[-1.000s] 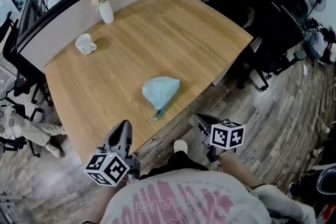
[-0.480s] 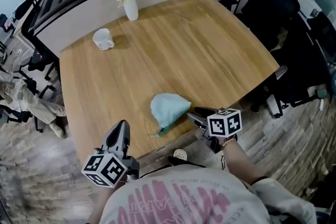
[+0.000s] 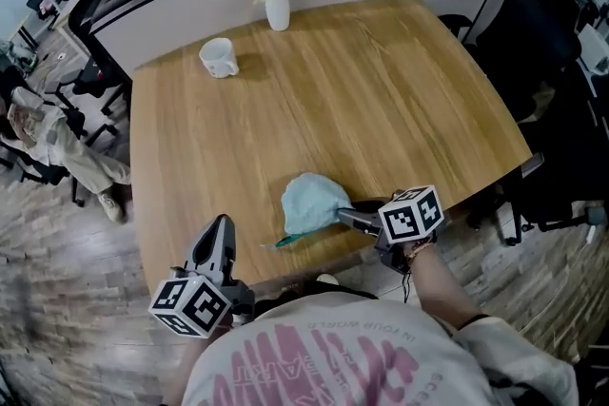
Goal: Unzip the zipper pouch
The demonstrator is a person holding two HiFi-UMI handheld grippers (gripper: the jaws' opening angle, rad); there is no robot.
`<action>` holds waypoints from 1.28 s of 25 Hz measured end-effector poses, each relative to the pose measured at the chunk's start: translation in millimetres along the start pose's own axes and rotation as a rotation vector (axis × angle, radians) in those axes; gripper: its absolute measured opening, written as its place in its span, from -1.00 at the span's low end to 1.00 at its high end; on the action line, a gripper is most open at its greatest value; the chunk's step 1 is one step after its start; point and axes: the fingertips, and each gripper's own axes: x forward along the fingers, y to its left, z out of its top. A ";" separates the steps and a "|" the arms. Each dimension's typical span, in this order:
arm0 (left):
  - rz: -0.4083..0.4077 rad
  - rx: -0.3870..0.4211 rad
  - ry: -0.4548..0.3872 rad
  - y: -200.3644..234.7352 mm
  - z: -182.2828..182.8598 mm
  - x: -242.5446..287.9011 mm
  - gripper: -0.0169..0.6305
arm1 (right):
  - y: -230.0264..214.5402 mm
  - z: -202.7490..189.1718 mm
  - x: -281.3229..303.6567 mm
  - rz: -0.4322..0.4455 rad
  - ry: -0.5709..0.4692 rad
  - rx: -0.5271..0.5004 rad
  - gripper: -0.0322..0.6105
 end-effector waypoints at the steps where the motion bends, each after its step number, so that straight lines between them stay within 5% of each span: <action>1: 0.006 -0.003 -0.001 2.7 -0.6 -1.8 -0.95 | 5.2 2.6 3.5 0.024 -0.003 0.026 -0.70; 7: 0.014 -0.013 -0.004 21.3 3.8 -10.9 -0.95 | 45.4 30.8 18.2 0.142 -0.115 0.210 -0.76; 14: -0.058 0.110 -0.032 29.9 40.7 -43.1 -0.94 | 128.6 71.8 29.8 0.365 -0.299 0.426 -0.82; 20: -0.240 0.173 -0.006 21.6 58.6 -79.9 -0.94 | 205.3 113.4 31.8 0.604 -0.459 0.588 -0.86; 26: -0.392 0.372 -0.009 -8.6 80.8 -109.4 -0.70 | 288.5 128.5 29.4 0.799 -0.512 0.632 -0.86; 32: -0.348 0.569 -0.095 -14.9 95.4 -143.2 -0.68 | 357.3 119.8 40.0 0.861 -0.537 0.606 -0.86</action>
